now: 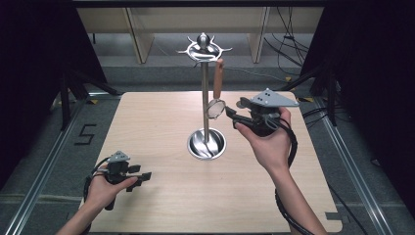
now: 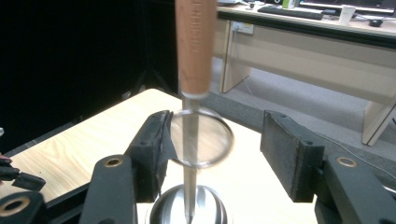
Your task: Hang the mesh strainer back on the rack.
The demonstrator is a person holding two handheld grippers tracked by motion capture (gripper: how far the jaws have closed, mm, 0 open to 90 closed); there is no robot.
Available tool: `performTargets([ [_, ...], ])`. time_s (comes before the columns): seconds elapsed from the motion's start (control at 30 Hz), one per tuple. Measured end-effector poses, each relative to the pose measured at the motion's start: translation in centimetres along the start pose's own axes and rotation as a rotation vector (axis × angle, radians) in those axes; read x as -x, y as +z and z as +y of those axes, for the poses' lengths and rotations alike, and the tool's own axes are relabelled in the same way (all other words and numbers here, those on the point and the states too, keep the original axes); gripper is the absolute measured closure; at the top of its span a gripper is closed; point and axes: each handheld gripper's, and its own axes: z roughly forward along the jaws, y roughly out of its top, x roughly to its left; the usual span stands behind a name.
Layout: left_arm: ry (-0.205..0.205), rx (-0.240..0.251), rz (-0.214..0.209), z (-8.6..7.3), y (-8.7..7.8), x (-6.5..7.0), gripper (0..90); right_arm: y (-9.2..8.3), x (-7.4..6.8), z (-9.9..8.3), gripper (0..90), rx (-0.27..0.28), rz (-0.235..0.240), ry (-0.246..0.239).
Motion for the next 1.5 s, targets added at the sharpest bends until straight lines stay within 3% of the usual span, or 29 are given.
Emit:
performTargets([
  [0.4, 0.001, 0.014, 0.011, 0.0, 0.1, 0.0, 38.5, -1.6, 0.7, -1.0, 41.6, -0.029, -0.018, 0.014],
  [0.67, 0.004, 0.01, 0.01, 0.1, 0.1, 0.0, 38.6, -2.6, 1.4, -2.7, 41.2, -0.049, -0.033, 0.02],
  [0.8, 0.006, 0.004, 0.013, 0.1, 0.1, 0.0, 38.5, -3.3, 1.9, -4.0, 41.0, -0.07, -0.051, 0.044],
  [0.83, 0.006, 0.007, 0.011, 0.1, 0.2, 0.0, 38.6, -3.4, 2.2, -4.2, 41.0, -0.073, -0.054, 0.02],
  [0.87, 0.006, 0.005, 0.011, 0.1, 0.2, 0.0, 38.5, -3.6, 2.2, -4.7, 41.0, -0.083, -0.057, 0.057],
  [0.93, 0.01, 0.002, 0.012, 0.1, 0.3, 0.0, 38.5, -3.7, 2.5, -5.4, 40.9, -0.088, -0.055, 0.061],
  [1.0, 0.007, 0.001, 0.018, 0.1, 0.4, 0.0, 38.5, -4.2, 2.6, -6.2, 40.9, -0.123, -0.065, 0.103],
  [1.17, 0.005, 0.01, 0.02, 0.1, 0.5, 0.1, 38.5, -4.4, 3.4, -8.3, 40.9, -0.141, -0.085, 0.095],
  [1.2, 0.008, 0.005, 0.027, 0.1, 0.5, 0.1, 38.5, -4.4, 3.4, -8.7, 40.9, -0.159, -0.076, 0.132],
  [1.23, 0.003, 0.008, 0.01, 0.1, 0.5, 0.0, 38.5, -4.5, 3.6, -9.3, 40.9, -0.168, -0.086, 0.131],
  [1.5, 0.004, 0.004, 0.012, 0.1, 0.5, 0.0, 38.5, -4.6, 4.0, -12.1, 40.9, -0.23, -0.091, 0.155],
])
